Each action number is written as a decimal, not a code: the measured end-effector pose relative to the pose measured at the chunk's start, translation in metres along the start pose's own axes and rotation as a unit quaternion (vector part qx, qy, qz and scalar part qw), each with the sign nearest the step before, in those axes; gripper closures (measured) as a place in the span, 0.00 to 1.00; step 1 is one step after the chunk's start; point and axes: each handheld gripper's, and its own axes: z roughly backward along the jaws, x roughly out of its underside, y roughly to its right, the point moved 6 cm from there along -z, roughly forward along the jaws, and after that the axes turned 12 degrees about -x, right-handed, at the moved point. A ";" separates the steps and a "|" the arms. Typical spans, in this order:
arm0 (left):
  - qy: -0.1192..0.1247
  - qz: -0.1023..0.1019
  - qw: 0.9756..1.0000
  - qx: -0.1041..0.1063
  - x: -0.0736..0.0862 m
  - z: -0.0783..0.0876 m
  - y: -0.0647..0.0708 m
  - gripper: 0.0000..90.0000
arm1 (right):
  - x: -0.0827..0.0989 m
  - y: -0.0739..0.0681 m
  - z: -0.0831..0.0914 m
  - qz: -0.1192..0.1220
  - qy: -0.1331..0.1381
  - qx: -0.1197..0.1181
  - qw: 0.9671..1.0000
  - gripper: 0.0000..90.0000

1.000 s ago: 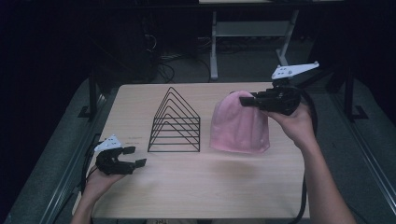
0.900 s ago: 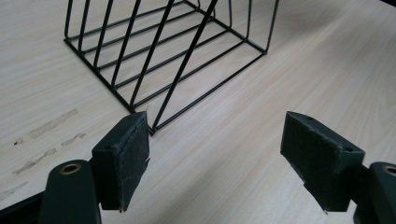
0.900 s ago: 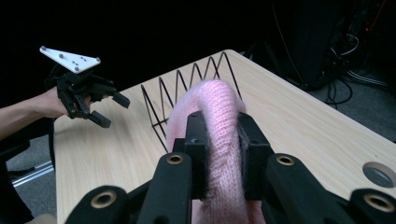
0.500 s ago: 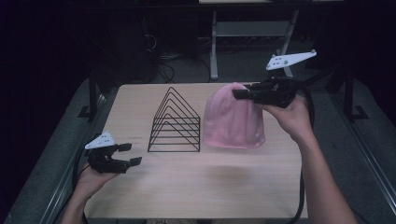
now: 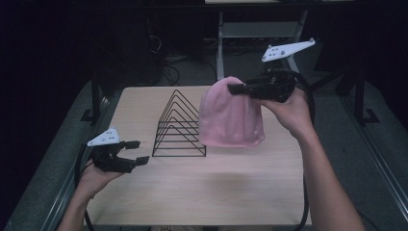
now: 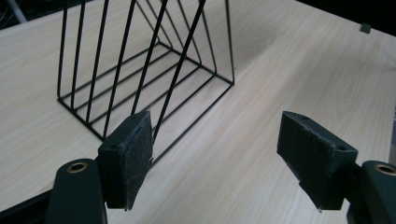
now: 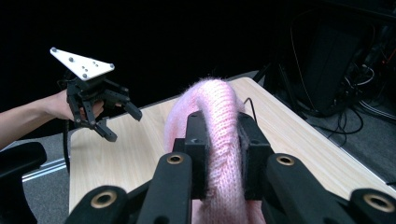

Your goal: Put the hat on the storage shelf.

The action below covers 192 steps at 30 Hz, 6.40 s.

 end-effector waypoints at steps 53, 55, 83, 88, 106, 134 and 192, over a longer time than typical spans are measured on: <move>0.032 -0.021 0.993 0.107 -0.088 -0.019 0.016 0.42 | -0.066 -0.020 -0.074 0.052 0.004 -0.047 0.998 0.86; 0.034 -0.014 0.993 0.111 -0.090 -0.020 0.016 0.44 | -0.067 -0.020 -0.075 0.052 0.005 -0.048 0.997 0.86; 0.020 -0.011 0.999 0.039 -0.098 -0.035 -0.027 0.87 | -0.068 0.008 -0.092 0.046 0.008 -0.018 0.999 0.86; 0.017 -0.010 0.999 0.032 -0.096 -0.040 -0.033 0.87 | -0.065 0.018 -0.097 0.040 0.008 -0.016 0.999 0.86; 0.010 -0.021 1.000 0.020 -0.092 -0.044 -0.040 0.90 | -0.063 0.036 -0.108 0.034 0.016 -0.020 0.999 0.85; -0.021 -0.036 0.999 0.006 -0.060 -0.045 -0.042 0.91 | -0.045 0.016 -0.131 0.039 -0.013 -0.060 0.997 0.85; -0.132 -0.074 0.988 -0.017 0.002 -0.074 -0.043 0.91 | 0.018 0.014 -0.172 -0.001 -0.078 -0.108 0.991 0.84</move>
